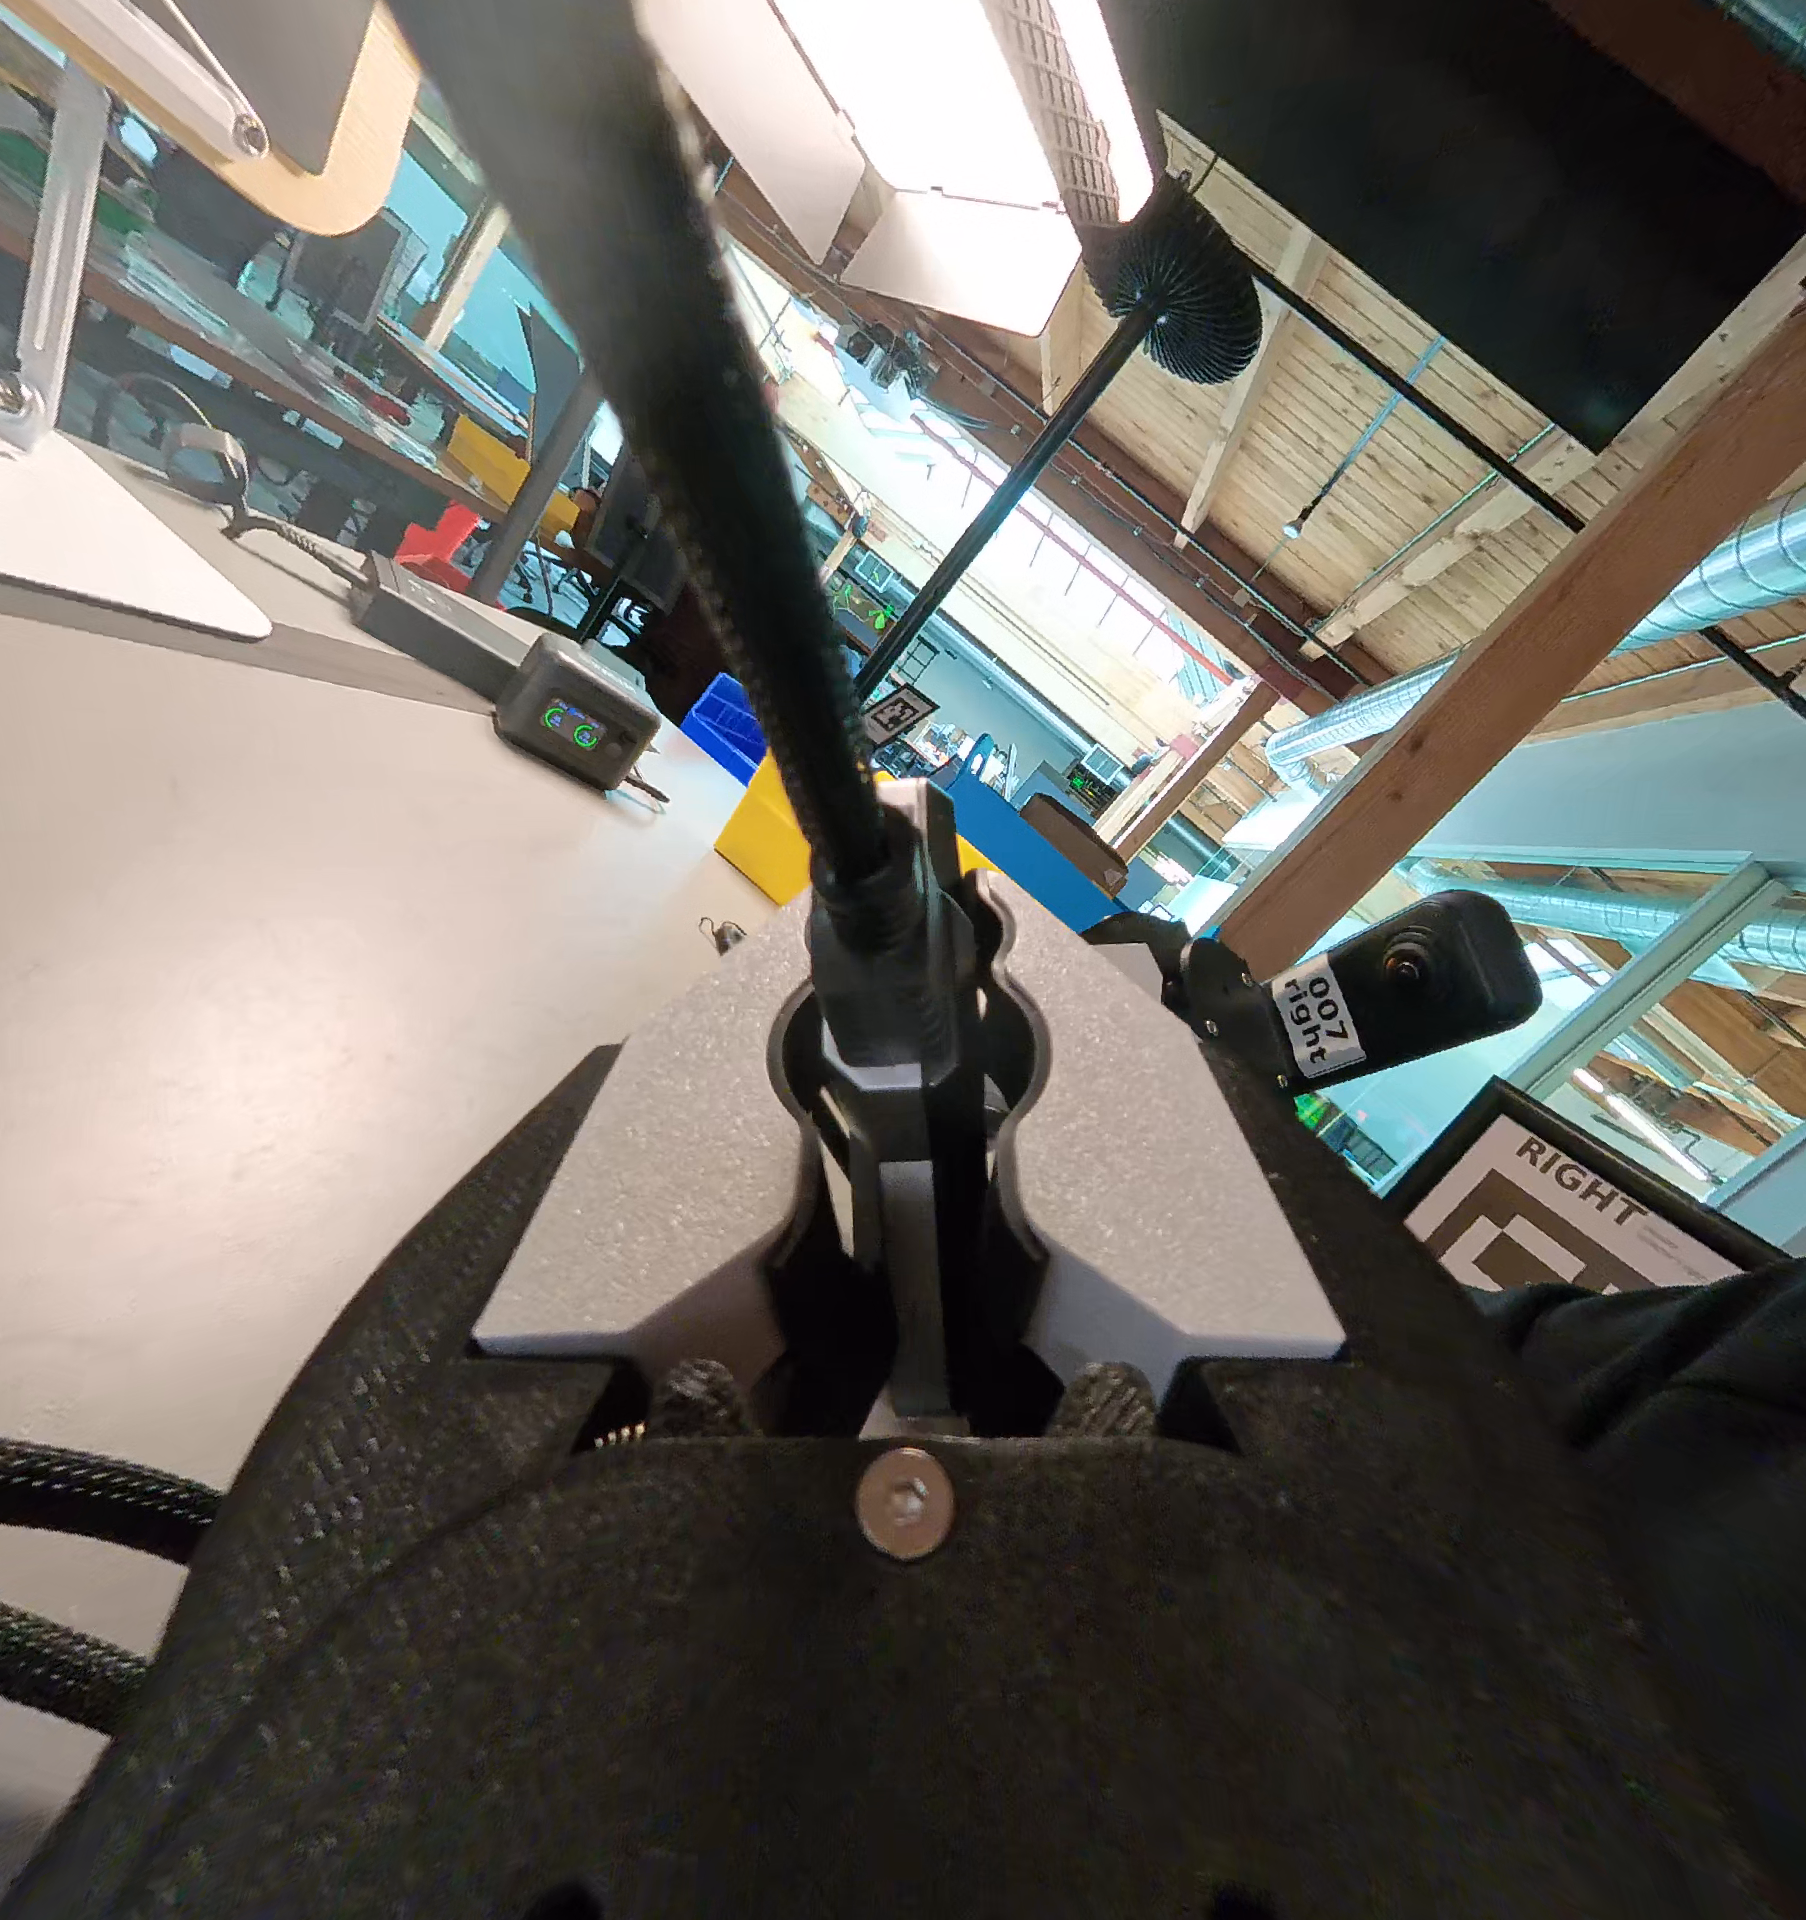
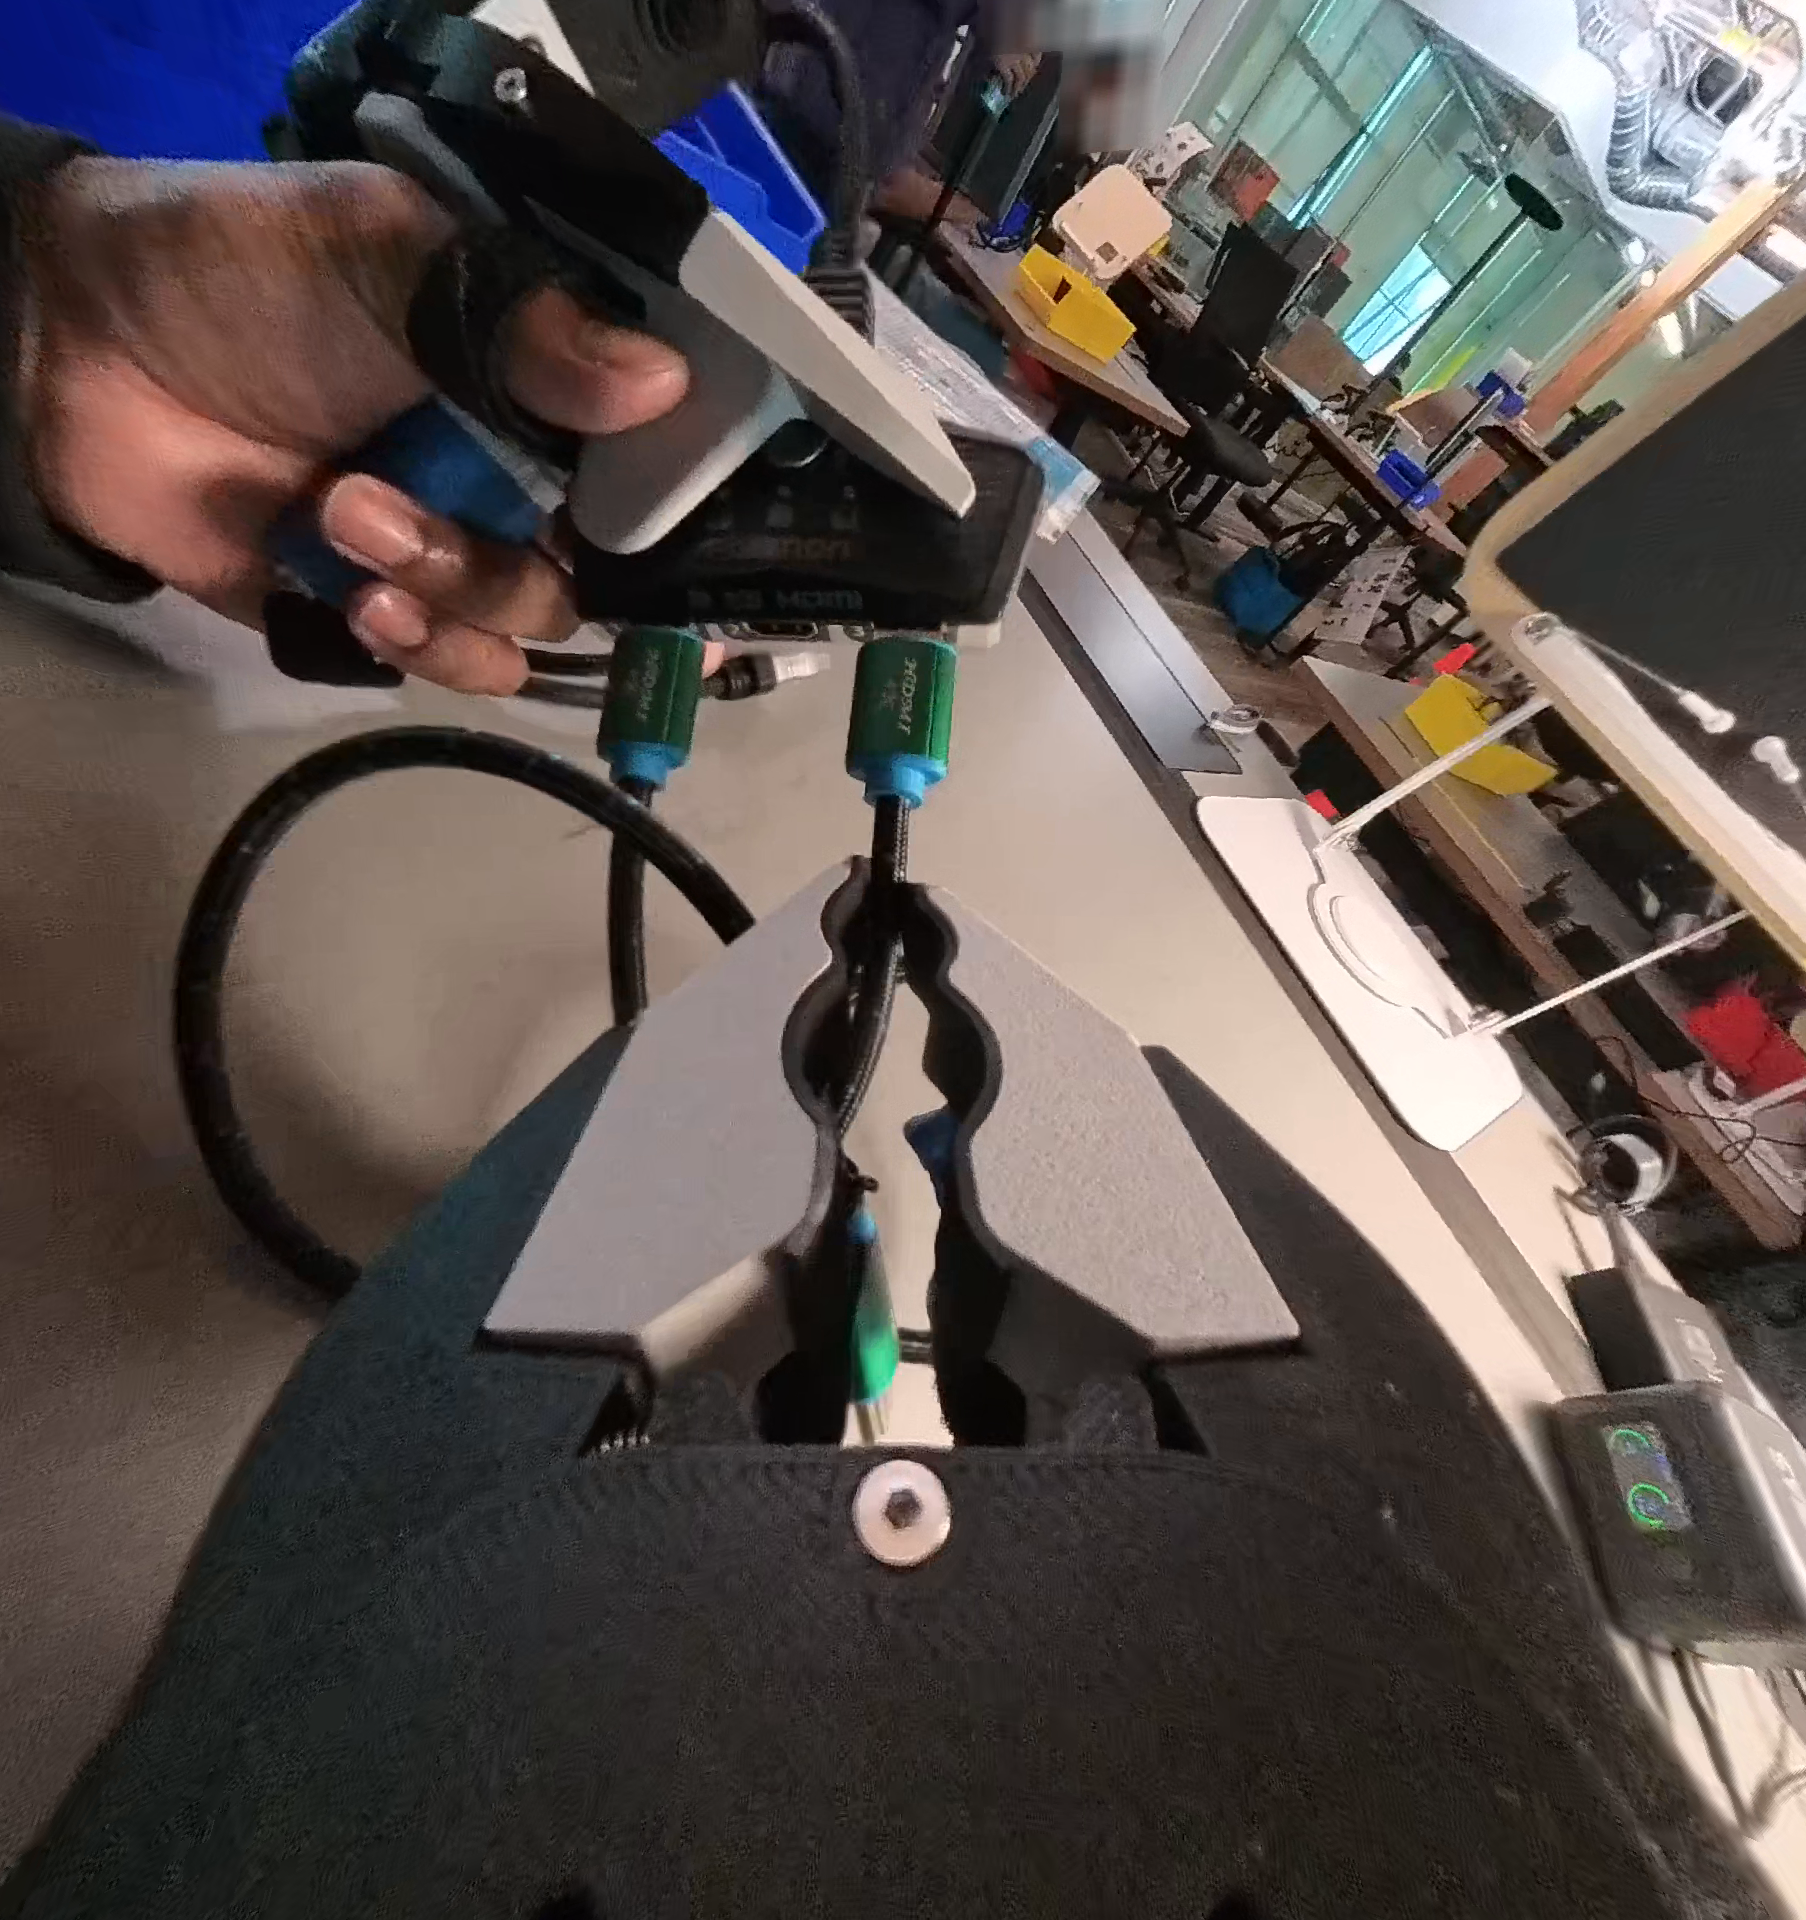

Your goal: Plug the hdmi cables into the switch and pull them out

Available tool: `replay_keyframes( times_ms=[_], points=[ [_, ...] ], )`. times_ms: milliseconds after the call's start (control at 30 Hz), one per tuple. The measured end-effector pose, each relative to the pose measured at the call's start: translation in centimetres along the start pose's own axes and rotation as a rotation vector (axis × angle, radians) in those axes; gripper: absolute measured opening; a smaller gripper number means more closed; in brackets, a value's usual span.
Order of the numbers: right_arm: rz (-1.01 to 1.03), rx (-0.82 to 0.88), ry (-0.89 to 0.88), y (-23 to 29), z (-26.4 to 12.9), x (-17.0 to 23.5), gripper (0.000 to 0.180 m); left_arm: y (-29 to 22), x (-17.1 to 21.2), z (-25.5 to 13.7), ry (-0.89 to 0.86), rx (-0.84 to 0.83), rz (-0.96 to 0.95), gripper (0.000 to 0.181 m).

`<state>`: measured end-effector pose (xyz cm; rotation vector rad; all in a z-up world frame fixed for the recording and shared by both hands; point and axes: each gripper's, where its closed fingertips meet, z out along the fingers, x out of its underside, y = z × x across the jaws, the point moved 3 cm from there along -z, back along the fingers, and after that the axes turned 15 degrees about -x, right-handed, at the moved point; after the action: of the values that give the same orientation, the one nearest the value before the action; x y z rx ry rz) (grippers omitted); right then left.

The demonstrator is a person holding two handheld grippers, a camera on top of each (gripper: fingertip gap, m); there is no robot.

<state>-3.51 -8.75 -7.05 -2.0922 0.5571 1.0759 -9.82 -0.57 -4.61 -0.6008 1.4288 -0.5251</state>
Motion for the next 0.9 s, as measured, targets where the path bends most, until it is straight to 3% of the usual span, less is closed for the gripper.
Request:
replay_keyframes(
  times_ms=[367, 633, 767, 900],
  points=[
    [0.046, -0.051, -0.024, 0.2, 0.0, 0.4, 0.008, 0.0, 0.1, 0.3, 0.0, -0.006, 0.037, 0.021],
    [-0.037, -0.061, 0.015, 1.1, 0.0, 0.7, 0.007, 0.1, 0.1, 0.1, 0.012, -0.002, 0.028, 0.021],
    [0.045, -0.1, -0.031, 1.1, -1.7, 1.7, 0.007, 3.8, -4.4, -3.5, -0.207, -0.119, -0.098, 0.019],
    [0.254, -0.057, 0.099, -0.7, -1.8, 5.8, 0.008, 3.7, -3.9, -3.5, -0.139, -0.155, -0.005, 0.02]
  ],
)
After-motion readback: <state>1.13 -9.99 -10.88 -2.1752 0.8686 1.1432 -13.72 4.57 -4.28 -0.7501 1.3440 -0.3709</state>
